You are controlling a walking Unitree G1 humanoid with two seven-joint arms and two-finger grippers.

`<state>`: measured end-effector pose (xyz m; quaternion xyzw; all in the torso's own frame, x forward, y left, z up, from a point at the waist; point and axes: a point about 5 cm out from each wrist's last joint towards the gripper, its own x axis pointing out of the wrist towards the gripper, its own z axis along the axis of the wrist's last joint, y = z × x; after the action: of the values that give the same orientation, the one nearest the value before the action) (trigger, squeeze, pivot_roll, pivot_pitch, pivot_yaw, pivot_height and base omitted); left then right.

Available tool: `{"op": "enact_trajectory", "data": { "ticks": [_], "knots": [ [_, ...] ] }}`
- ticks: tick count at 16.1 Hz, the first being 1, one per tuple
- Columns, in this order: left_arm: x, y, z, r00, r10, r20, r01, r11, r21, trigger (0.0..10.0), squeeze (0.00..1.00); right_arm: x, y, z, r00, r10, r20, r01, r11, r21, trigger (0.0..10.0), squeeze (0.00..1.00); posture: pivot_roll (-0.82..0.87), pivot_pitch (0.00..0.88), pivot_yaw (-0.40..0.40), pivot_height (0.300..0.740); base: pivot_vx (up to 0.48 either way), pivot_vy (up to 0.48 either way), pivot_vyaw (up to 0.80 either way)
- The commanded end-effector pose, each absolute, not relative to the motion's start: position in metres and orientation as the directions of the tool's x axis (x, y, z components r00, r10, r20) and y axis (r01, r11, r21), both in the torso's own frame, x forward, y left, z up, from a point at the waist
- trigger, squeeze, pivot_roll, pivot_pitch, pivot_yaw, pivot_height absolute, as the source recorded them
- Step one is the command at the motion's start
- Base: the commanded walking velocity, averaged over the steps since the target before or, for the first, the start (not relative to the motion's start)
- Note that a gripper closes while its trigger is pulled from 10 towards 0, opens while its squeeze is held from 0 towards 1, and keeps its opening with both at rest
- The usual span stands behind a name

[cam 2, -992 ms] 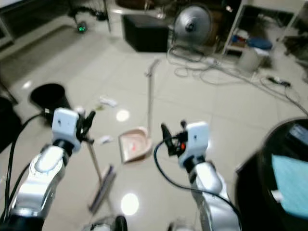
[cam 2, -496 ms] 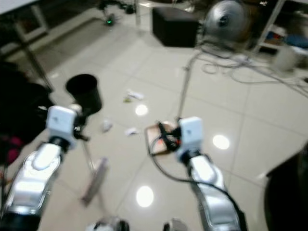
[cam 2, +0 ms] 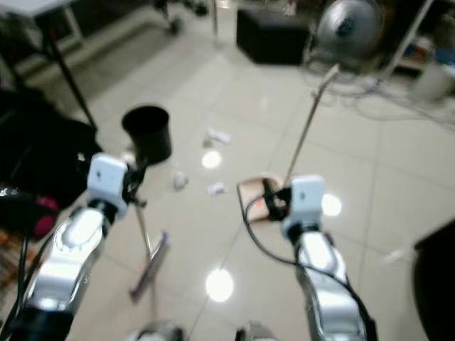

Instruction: Sweep floor

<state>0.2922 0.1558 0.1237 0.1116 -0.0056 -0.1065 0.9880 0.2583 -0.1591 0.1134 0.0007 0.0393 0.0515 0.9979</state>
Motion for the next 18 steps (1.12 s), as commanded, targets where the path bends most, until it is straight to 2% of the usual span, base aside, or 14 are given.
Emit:
{"op": "enact_trajectory", "data": {
  "ticks": [1, 2, 5, 7, 9, 15, 18],
  "knots": [
    [0.289, 0.155, 0.132, 0.976, -0.214, 0.046, 0.198, 0.952, 0.232, 10.0, 0.0, 0.258, -0.153, 0.119, 0.992, 0.115, -0.055, -0.115, 0.993, 0.01, 10.0, 0.0, -0.04, 0.119, -0.013, 0.74, 0.0, 0.0, 0.0],
    [0.289, 0.154, 0.132, 0.974, -0.224, 0.037, 0.208, 0.947, 0.244, 10.0, 0.0, 0.259, -0.154, 0.12, 0.992, 0.116, -0.054, -0.116, 0.993, 0.011, 10.0, 0.0, -0.04, 0.112, -0.015, 0.74, 0.0, 0.0, 0.0],
    [0.291, 0.151, 0.138, 0.974, -0.222, 0.052, 0.2, 0.942, 0.268, 10.0, 0.0, 0.263, -0.155, 0.121, 0.992, 0.119, -0.044, -0.119, 0.993, 0.012, 10.0, 0.0, -0.03, 0.077, -0.007, 0.74, 0.0, -0.48, 0.0],
    [0.294, 0.146, 0.145, 0.97, -0.232, 0.071, 0.215, 0.957, 0.195, 10.0, 0.0, 0.267, -0.158, 0.122, 0.994, 0.102, -0.032, -0.101, 0.994, 0.03, 10.0, 0.0, -0.03, 0.046, -0.013, 0.74, 0.0, 0.0, 0.0],
    [0.295, 0.142, 0.15, 0.961, -0.257, 0.105, 0.233, 0.953, 0.196, 10.0, 0.0, 0.27, -0.155, 0.124, 0.993, 0.116, -0.024, -0.115, 0.993, 0.032, 10.0, 0.0, -0.03, 0.038, -0.014, 0.74, 0.0, 0.0, 0.0],
    [0.297, 0.139, 0.147, 0.965, -0.246, 0.086, 0.221, 0.948, 0.23, 10.0, 0.0, 0.274, -0.155, 0.126, 0.991, 0.133, -0.029, -0.132, 0.991, 0.019, 10.0, 0.0, -0.04, 0.035, -0.017, 0.74, 0.0, -0.058, 0.0],
    [0.299, 0.134, 0.147, 0.963, -0.255, 0.088, 0.23, 0.945, 0.232, 10.0, 0.0, 0.274, -0.158, 0.126, 0.993, 0.111, -0.03, -0.11, 0.994, 0.022, 10.0, 0.0, -0.04, 0.038, -0.014, 0.74, 0.0, -0.45, 0.69]
  ]
}}
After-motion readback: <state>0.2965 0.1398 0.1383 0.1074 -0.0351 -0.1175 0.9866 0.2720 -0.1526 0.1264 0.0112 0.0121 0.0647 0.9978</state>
